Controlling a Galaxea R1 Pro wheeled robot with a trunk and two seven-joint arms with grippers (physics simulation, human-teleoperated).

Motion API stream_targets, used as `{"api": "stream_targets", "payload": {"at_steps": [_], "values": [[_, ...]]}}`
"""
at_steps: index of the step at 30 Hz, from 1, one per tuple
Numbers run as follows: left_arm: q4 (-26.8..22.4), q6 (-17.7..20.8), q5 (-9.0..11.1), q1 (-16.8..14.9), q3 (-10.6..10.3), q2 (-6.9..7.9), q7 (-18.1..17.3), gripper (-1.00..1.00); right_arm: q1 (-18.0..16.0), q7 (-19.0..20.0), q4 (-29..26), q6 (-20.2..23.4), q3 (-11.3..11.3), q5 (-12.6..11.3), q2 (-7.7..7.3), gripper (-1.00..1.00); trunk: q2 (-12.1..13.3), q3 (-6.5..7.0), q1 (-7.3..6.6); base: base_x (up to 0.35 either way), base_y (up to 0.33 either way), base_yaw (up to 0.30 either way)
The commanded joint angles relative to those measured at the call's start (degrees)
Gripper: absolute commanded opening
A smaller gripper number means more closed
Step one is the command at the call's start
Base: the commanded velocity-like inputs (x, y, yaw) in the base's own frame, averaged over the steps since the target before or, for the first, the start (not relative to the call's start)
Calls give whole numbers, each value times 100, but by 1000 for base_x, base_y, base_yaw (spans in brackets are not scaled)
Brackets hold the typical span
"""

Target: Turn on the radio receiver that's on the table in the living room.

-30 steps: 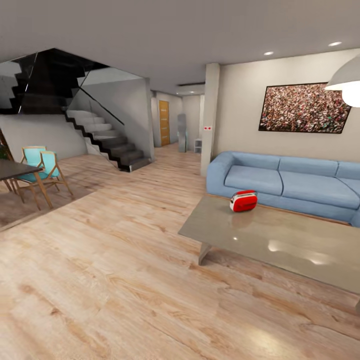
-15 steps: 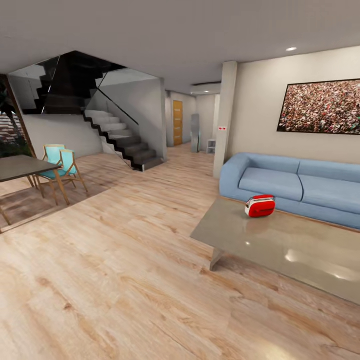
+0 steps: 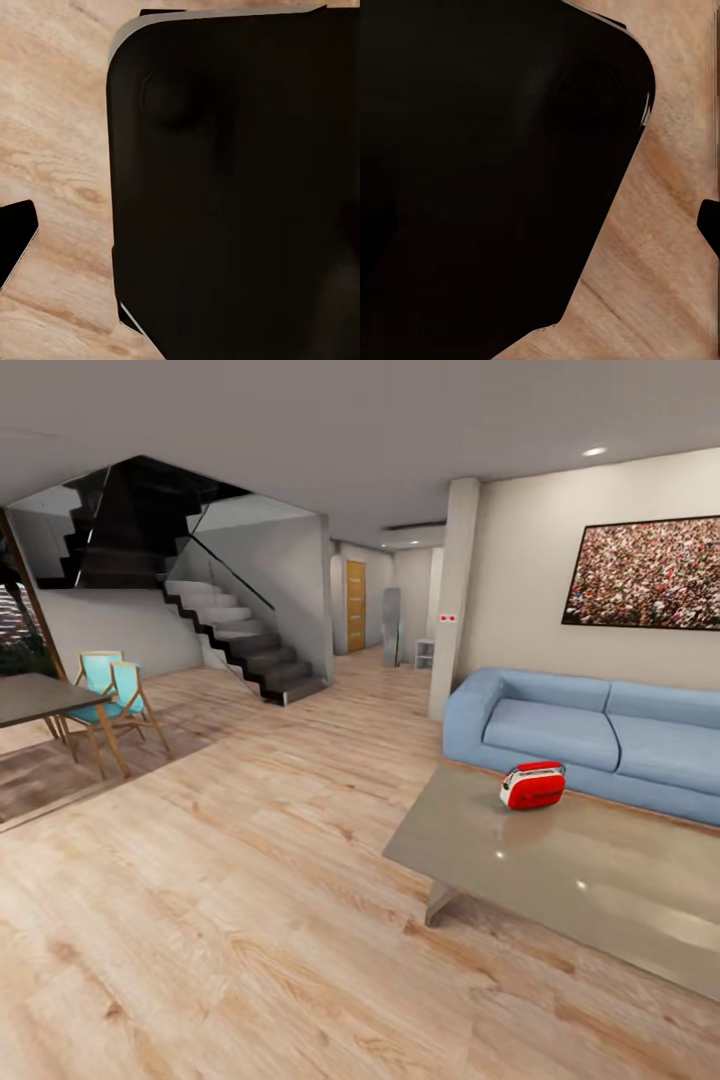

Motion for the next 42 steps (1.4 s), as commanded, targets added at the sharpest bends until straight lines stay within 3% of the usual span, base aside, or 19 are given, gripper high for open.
{"api": "stream_targets", "payload": {"at_steps": [1,27,42], "values": [[0,0,0,0,0,2,0,100,0,1,0,0,2,0,0,100,0,0,0,328,0,0],[0,0,0,0,-1,0,0,100,0,19,0,9,7,0,14,100,0,0,0,328,0,3],[0,0,0,0,1,0,0,100,0,-6,0,5,-1,0,17,100,0,0,0,317,0,262]]}}
